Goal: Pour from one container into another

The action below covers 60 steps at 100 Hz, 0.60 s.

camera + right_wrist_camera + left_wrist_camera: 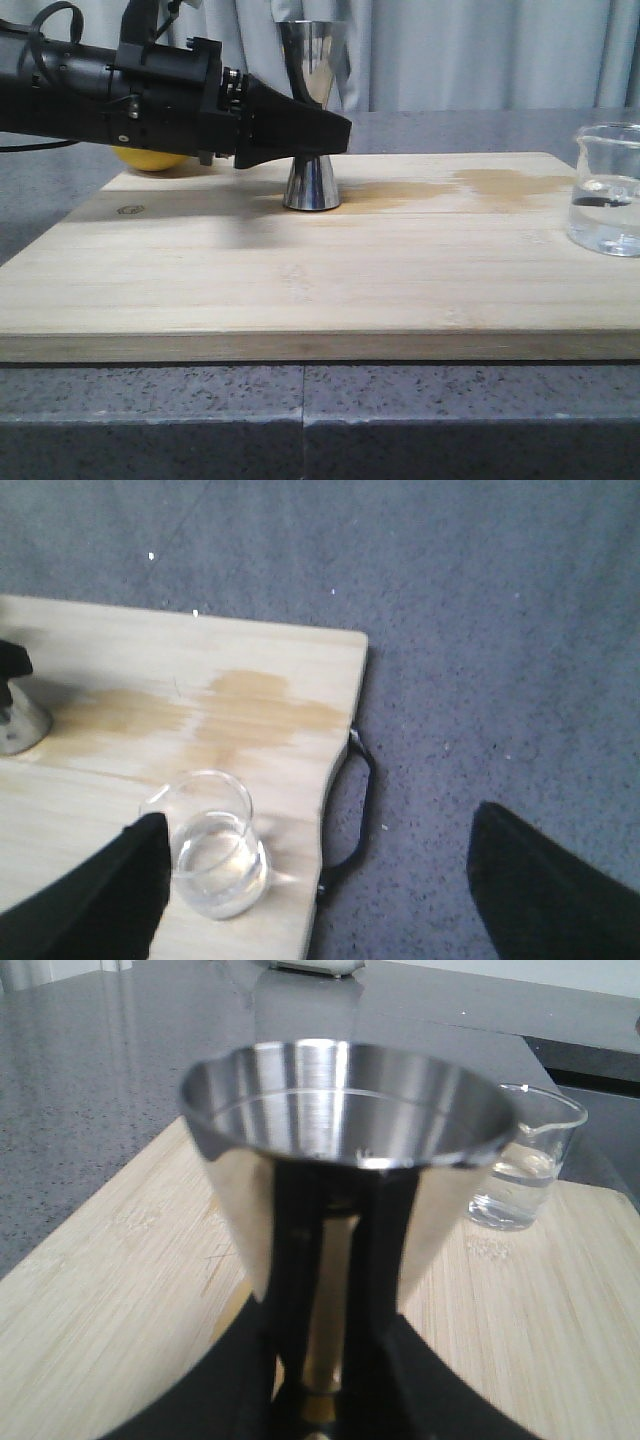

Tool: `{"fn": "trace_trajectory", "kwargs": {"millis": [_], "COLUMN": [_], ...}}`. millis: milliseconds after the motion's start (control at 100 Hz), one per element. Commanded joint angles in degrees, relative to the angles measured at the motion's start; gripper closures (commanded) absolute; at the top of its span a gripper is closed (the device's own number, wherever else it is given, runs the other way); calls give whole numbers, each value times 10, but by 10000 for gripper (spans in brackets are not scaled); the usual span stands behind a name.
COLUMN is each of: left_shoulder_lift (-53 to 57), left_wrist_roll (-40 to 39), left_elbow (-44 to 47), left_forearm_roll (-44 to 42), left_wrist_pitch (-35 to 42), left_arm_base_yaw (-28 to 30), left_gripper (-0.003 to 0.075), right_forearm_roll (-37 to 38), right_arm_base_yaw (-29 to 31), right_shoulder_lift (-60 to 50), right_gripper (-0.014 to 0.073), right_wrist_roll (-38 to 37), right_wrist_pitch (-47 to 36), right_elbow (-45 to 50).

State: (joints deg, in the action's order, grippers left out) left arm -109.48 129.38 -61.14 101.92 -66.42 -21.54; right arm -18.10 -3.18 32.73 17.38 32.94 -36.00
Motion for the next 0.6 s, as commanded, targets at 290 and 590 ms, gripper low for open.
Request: {"fn": "trace_trajectory", "kwargs": {"millis": [290,590], "left_shoulder_lift": [26,26], "left_wrist_roll": [2,2], "left_elbow": [-14,-14], "left_forearm_roll": [35,35], "left_wrist_pitch": [-59,-58], "left_arm_base_yaw": [-5,-5], "left_gripper": [659,659], "right_forearm_roll": [48,73], "right_arm_base_yaw": [-209,-228], "right_shoulder_lift": [-25,-16], "right_gripper": [41,41], "right_wrist_roll": [-85,-85], "right_wrist_pitch": [-308,-505], "right_elbow": [136,248]}}
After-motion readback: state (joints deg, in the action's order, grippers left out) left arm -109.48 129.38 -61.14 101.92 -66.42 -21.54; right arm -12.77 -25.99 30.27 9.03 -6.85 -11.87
